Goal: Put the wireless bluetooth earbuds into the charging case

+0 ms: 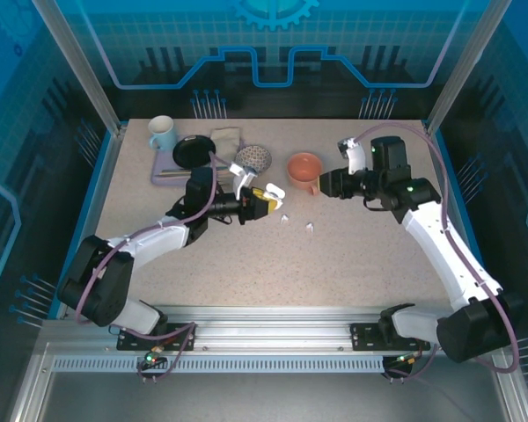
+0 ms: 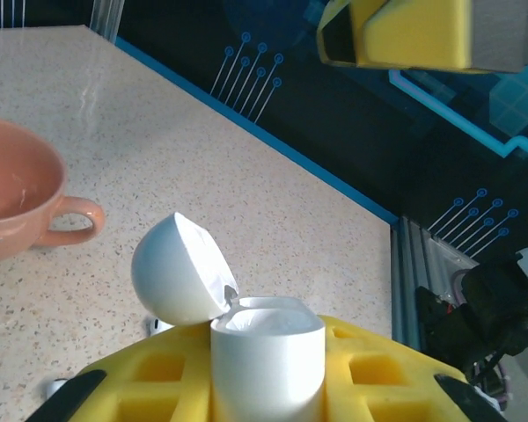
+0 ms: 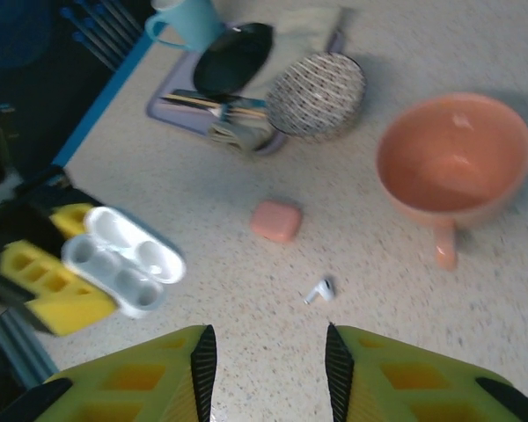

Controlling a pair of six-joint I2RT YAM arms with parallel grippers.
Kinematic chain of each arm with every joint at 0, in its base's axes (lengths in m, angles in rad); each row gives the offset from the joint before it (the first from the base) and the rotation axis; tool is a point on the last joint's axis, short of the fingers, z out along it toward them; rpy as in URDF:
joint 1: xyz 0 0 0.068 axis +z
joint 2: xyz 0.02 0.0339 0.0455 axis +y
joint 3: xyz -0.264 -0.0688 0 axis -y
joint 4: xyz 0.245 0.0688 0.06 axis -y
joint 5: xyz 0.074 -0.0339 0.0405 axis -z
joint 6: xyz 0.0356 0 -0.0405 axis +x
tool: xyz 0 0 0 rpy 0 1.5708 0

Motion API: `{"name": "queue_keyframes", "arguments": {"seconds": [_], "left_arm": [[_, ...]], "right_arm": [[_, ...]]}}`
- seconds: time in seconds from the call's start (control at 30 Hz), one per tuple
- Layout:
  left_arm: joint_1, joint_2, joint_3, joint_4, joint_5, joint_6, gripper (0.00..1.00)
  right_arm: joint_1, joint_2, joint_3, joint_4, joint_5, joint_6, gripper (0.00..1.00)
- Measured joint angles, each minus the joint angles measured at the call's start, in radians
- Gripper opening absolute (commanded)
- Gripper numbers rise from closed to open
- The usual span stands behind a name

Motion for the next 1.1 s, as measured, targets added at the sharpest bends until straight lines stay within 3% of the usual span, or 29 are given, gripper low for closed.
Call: {"name": "queue_keyframes", "arguments": {"seconds": [0.2,0.47,0.7,1.1], "left_arm": [[-0.013,0.042,-0.058,0.322,0.008,-0.053,0.0],[-0.064,0.133,-0.076,0.646,0.04,-0.152,0.0],[-0.124,0.17,-0.072,0.734,0.085,-0.168,0.0],[-0.124,0.187,-0.07,0.739,0.111,-0.167,0.0]], "right_arm": [[0.002,0.003,-0.134,0.018,0.123,0.136,0.4],[0.044,0.09,-0.164,0.018,0.264,0.255,0.41],[0.07,0.14,-0.143,0.003,0.333,0.302,0.41],[0.106,0.148,-0.108,-0.012,0.367,0.305,0.41]]}}
